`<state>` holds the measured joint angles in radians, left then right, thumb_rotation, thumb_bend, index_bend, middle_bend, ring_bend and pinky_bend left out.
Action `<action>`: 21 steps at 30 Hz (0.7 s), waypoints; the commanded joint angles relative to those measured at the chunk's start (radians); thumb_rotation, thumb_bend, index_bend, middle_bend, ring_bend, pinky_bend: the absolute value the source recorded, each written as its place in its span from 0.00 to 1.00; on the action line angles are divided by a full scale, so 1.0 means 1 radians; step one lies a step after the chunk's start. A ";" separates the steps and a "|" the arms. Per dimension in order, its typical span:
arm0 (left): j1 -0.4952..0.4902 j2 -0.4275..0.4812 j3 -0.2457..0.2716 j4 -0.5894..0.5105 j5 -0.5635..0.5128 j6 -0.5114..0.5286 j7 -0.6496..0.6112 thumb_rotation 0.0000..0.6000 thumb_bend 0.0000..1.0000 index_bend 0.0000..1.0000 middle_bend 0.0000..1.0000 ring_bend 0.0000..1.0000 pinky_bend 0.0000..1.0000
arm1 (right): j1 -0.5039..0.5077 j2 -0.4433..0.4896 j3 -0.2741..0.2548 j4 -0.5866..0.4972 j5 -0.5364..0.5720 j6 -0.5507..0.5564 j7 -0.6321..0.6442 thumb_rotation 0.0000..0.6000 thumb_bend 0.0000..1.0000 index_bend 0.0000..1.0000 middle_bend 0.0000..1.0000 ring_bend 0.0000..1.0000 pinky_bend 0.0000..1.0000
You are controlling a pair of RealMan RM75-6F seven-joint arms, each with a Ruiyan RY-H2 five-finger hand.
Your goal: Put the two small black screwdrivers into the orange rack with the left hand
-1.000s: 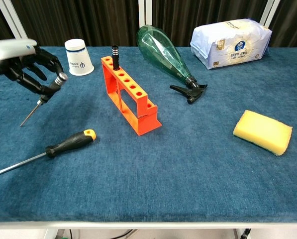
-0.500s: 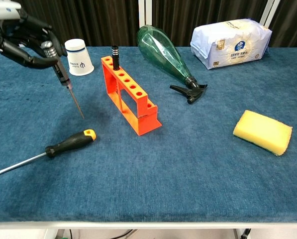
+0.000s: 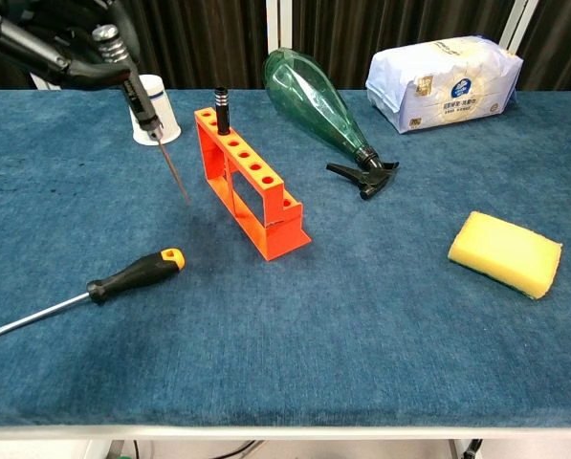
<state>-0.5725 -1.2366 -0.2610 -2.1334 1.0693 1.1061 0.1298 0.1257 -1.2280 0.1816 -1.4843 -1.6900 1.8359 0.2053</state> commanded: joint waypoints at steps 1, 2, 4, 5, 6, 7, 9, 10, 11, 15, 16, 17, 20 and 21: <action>-0.021 -0.004 -0.004 -0.027 0.001 0.010 0.040 1.00 0.38 0.62 0.49 0.24 0.29 | -0.001 0.000 -0.001 -0.001 -0.001 0.001 0.001 1.00 0.37 0.00 0.00 0.00 0.00; -0.031 -0.008 -0.007 -0.035 -0.005 0.011 0.058 1.00 0.38 0.62 0.49 0.24 0.29 | -0.001 0.000 -0.001 0.000 -0.002 0.002 0.002 1.00 0.37 0.00 0.00 0.00 0.00; -0.049 -0.017 -0.012 -0.046 -0.020 0.011 0.086 1.00 0.38 0.62 0.51 0.24 0.29 | -0.003 0.000 -0.001 0.000 -0.002 0.005 0.004 1.00 0.37 0.00 0.00 0.00 0.00; -0.061 -0.024 -0.015 -0.051 -0.030 0.011 0.104 1.00 0.38 0.62 0.51 0.24 0.29 | -0.004 0.001 -0.001 0.000 -0.002 0.007 0.006 1.00 0.37 0.00 0.00 0.00 0.00; -0.072 -0.030 -0.016 -0.053 -0.039 0.011 0.120 1.00 0.38 0.62 0.52 0.24 0.29 | -0.005 0.002 -0.001 0.000 -0.001 0.009 0.008 1.00 0.37 0.00 0.00 0.00 0.00; -0.082 -0.036 -0.018 -0.055 -0.049 0.011 0.135 1.00 0.38 0.62 0.52 0.24 0.29 | -0.006 0.002 0.000 0.000 -0.001 0.012 0.010 1.00 0.37 0.00 0.00 0.00 0.00; -0.105 -0.051 -0.021 -0.057 -0.073 0.011 0.169 1.00 0.38 0.62 0.54 0.24 0.29 | -0.009 0.005 0.001 0.000 0.000 0.017 0.015 1.00 0.37 0.00 0.00 0.00 0.00; -0.115 -0.058 -0.023 -0.058 -0.084 0.012 0.181 1.00 0.38 0.62 0.54 0.24 0.29 | -0.011 0.006 0.001 0.001 0.000 0.020 0.017 1.00 0.37 0.00 0.00 0.00 0.00; -0.126 -0.066 -0.026 -0.057 -0.097 0.015 0.195 1.00 0.38 0.62 0.54 0.24 0.29 | -0.012 0.008 0.001 0.002 0.000 0.022 0.020 1.00 0.37 0.00 0.00 0.00 0.00; -0.158 -0.094 -0.036 -0.045 -0.139 0.031 0.230 1.00 0.38 0.62 0.55 0.24 0.29 | -0.019 0.013 0.003 0.007 0.005 0.030 0.034 1.00 0.37 0.00 0.00 0.00 0.00; -0.163 -0.098 -0.038 -0.044 -0.149 0.034 0.235 1.00 0.38 0.62 0.55 0.24 0.29 | -0.020 0.013 0.004 0.010 0.008 0.030 0.038 1.00 0.37 0.00 0.00 0.00 0.00; -0.168 -0.101 -0.039 -0.043 -0.158 0.036 0.238 1.00 0.38 0.62 0.55 0.24 0.29 | -0.020 0.014 0.004 0.012 0.011 0.030 0.042 1.00 0.37 0.00 0.00 0.00 0.00; -0.181 -0.110 -0.045 -0.040 -0.179 0.042 0.243 1.00 0.38 0.62 0.54 0.24 0.29 | -0.021 0.014 0.005 0.021 0.018 0.026 0.054 1.00 0.37 0.00 0.00 0.00 0.00; -0.187 -0.112 -0.048 -0.040 -0.185 0.044 0.244 1.00 0.38 0.62 0.54 0.24 0.29 | -0.020 0.013 0.006 0.024 0.020 0.024 0.057 1.00 0.37 0.00 0.00 0.00 0.00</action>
<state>-0.7557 -1.3456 -0.3061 -2.1743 0.8887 1.1474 0.3717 0.1053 -1.2147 0.1871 -1.4613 -1.6714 1.8615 0.2606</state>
